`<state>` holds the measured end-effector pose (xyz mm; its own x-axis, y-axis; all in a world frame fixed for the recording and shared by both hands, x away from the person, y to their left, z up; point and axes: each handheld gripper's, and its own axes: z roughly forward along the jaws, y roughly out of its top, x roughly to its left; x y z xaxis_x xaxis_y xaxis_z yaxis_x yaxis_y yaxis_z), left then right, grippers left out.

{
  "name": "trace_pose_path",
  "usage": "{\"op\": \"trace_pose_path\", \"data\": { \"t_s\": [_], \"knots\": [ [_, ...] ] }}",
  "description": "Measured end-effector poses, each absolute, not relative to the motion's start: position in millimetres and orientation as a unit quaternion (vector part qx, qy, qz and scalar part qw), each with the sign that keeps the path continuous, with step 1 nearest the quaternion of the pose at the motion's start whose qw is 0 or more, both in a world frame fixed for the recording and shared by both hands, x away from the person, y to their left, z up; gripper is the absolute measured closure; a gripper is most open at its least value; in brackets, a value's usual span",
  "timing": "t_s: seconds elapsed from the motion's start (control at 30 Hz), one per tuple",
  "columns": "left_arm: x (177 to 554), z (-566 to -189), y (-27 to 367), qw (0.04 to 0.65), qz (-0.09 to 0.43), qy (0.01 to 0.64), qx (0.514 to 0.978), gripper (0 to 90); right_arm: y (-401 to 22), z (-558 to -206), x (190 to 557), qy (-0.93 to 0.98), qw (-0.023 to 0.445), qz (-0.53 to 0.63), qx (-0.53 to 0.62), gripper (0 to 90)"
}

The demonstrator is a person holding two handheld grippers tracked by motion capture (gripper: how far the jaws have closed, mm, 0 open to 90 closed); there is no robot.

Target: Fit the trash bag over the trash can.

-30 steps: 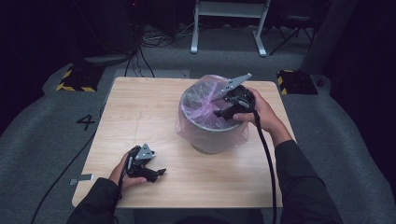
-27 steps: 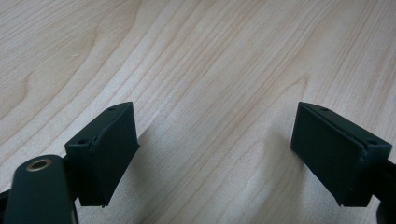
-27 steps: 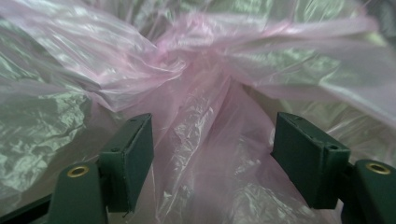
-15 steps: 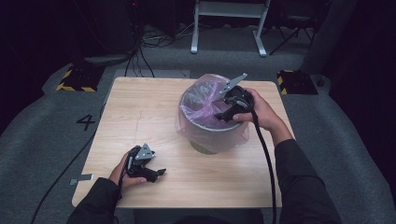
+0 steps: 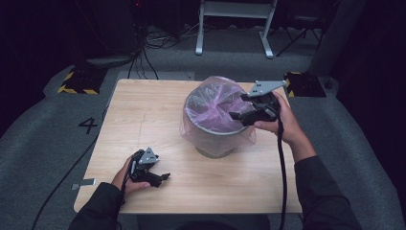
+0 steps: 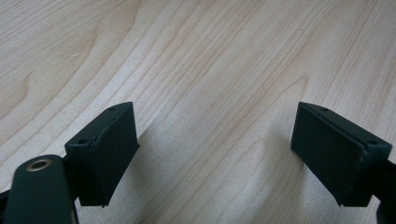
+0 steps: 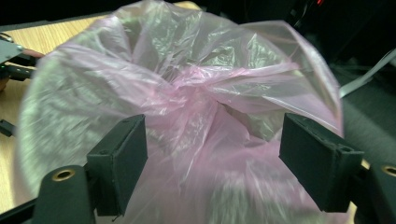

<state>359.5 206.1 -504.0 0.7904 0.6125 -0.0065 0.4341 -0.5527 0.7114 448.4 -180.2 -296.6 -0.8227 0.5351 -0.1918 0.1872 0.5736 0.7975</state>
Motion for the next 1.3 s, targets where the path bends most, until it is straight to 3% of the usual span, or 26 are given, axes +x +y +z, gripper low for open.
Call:
{"op": "trace_pose_path", "data": {
  "t_s": [0.23,0.53,1.03,1.3],
  "knots": [
    [359,-504,206,0.366,0.122,0.300,0.873,14.5,-201,-298,412,0.843,0.250,0.435,0.194,23.7],
    [359,-504,206,0.366,0.122,0.300,0.873,14.4,-235,-333,372,0.835,0.272,0.432,0.206,23.0],
    [360,-504,205,0.363,0.121,0.300,0.874,13.7,-287,-427,354,0.853,0.281,0.334,0.285,21.2],
    [360,-504,205,0.362,0.122,0.301,0.874,13.7,-308,-486,346,0.863,0.247,0.300,0.322,20.7]
  ]
}}
